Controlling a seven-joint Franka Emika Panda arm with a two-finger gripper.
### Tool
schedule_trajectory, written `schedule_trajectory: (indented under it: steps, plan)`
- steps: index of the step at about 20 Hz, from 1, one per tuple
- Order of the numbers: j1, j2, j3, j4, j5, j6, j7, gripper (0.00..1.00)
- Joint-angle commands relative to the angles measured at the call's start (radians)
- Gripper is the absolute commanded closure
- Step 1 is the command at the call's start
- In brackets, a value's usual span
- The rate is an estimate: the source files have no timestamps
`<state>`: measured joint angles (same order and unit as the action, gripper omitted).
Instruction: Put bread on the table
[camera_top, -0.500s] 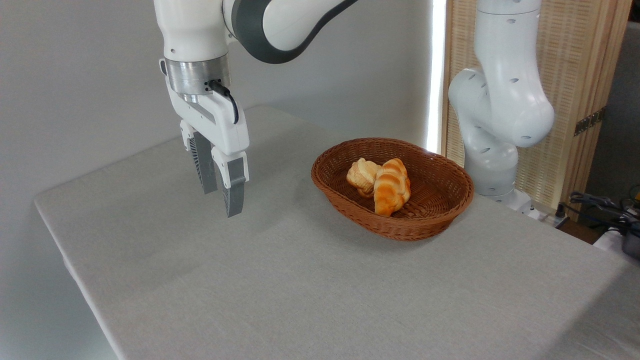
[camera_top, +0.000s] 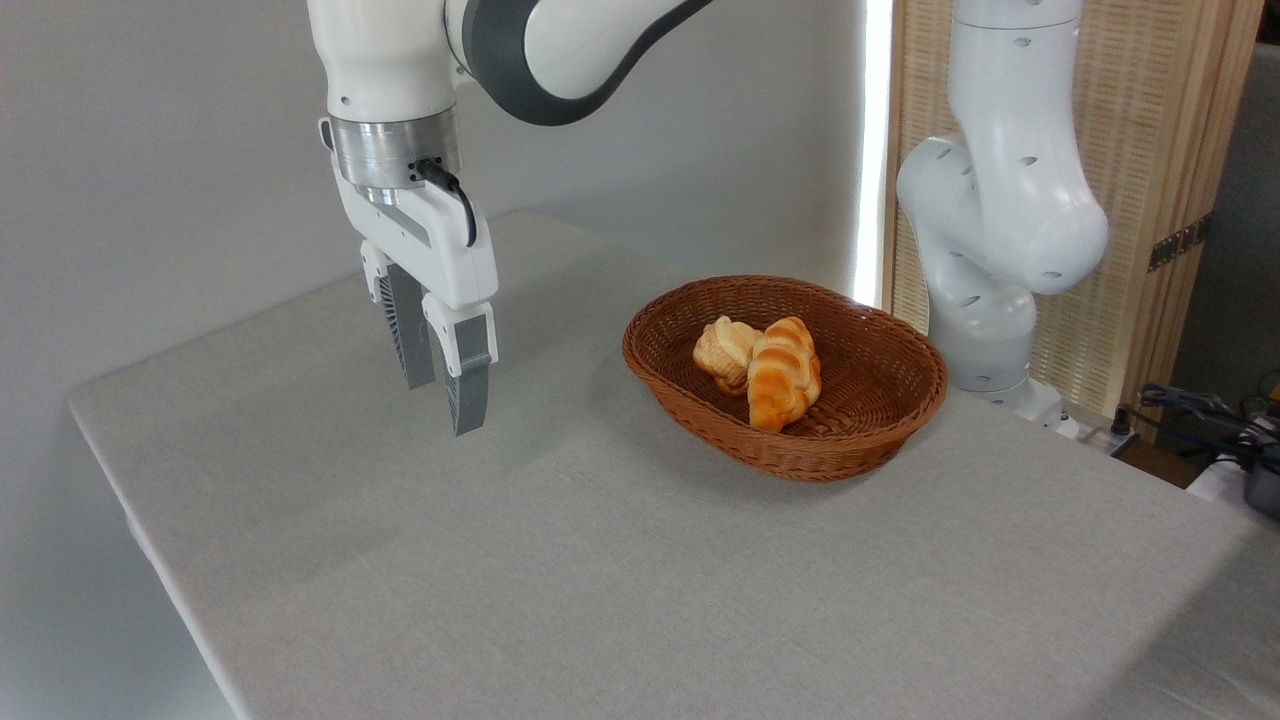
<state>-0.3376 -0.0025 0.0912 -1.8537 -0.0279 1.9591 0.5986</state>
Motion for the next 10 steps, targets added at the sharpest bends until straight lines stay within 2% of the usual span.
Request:
schedule_trajectory:
  steps: [1,10]
  plan:
    - [-0.004,0.006,0.002,0.011,0.017,0.001,-0.026,0.0]
    - [-0.004,0.004,0.002,0.013,0.016,-0.005,-0.025,0.0]
